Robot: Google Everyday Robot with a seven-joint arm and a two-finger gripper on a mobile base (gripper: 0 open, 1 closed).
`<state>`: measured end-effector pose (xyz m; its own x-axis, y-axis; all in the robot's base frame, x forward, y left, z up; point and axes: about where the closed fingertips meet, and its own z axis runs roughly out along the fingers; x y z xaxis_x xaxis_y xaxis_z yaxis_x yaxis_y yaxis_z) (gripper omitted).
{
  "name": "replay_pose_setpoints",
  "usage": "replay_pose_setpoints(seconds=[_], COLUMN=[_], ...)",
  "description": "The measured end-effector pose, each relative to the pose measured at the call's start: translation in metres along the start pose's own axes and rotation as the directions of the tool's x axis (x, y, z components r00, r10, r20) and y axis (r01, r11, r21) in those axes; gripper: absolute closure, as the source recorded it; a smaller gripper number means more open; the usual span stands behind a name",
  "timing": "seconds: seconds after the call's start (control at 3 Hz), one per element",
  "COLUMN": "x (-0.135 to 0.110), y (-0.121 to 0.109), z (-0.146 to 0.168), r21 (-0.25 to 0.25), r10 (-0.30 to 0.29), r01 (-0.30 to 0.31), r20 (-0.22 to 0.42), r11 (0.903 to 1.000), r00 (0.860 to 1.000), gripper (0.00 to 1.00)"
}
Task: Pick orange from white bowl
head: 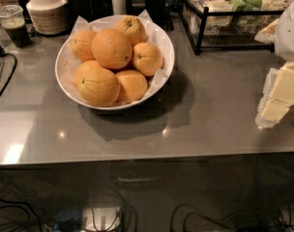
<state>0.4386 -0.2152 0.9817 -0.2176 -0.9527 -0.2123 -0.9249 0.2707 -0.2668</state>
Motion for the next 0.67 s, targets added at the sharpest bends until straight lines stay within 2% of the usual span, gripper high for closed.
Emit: replay_pose_setpoints(seconds=[0.33,0.67], x=[0.0000,-0.0086], y=[0.0000,0.0002], z=[0.0000,0.0070], r21=[0.000,-0.039], r10=[0.000,-0.021], r01=[0.000,0.024], r20=[0.000,0.068], r11=[1.0000,0.9990], r00=[1.000,0.997], gripper=[0.00,0.00])
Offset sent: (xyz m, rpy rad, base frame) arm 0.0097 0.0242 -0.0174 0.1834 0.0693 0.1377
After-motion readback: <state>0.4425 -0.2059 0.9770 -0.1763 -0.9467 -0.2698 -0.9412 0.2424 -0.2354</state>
